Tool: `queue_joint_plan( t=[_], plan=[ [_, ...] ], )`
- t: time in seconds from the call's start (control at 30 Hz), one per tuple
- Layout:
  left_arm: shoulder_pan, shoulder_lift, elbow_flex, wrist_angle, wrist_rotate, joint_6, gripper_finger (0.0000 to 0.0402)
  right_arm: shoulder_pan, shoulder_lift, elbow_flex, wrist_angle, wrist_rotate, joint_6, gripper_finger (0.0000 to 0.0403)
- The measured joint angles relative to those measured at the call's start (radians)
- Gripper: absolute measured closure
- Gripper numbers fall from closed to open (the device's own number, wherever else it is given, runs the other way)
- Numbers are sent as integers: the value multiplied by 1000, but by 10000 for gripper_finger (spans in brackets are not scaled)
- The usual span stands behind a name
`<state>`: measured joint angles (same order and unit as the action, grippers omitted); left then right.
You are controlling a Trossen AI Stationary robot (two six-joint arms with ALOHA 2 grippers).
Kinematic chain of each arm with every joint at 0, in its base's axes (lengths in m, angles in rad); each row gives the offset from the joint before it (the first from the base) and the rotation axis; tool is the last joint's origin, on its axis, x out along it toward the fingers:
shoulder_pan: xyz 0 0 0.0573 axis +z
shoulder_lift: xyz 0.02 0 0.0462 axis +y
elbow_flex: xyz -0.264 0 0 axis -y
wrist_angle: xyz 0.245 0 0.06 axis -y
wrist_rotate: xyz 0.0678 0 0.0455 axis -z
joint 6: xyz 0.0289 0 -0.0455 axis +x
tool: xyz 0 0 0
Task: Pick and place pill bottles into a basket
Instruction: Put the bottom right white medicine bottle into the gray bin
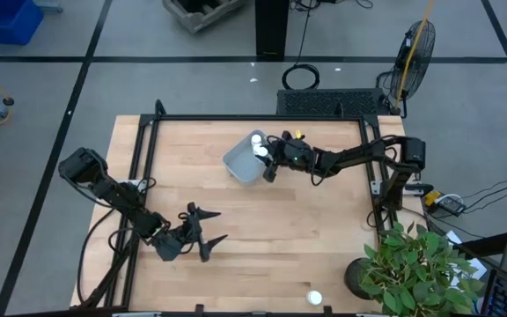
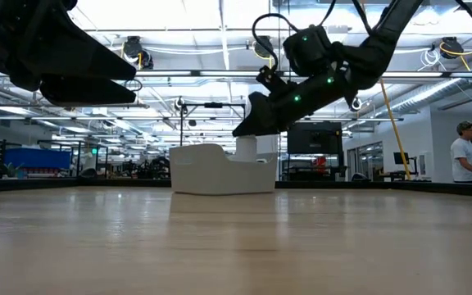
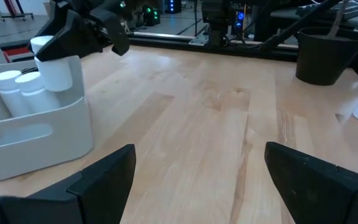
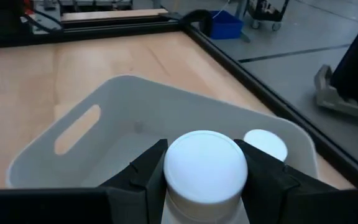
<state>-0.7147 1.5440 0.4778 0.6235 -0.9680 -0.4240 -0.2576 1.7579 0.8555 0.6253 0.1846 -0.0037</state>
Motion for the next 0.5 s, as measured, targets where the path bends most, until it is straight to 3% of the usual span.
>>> queue_joint_plan(
  t=[0.5],
  plan=[
    [0,0,0,0,7,0,39,-40,0,-60,0,-1,45,255]
  ],
)
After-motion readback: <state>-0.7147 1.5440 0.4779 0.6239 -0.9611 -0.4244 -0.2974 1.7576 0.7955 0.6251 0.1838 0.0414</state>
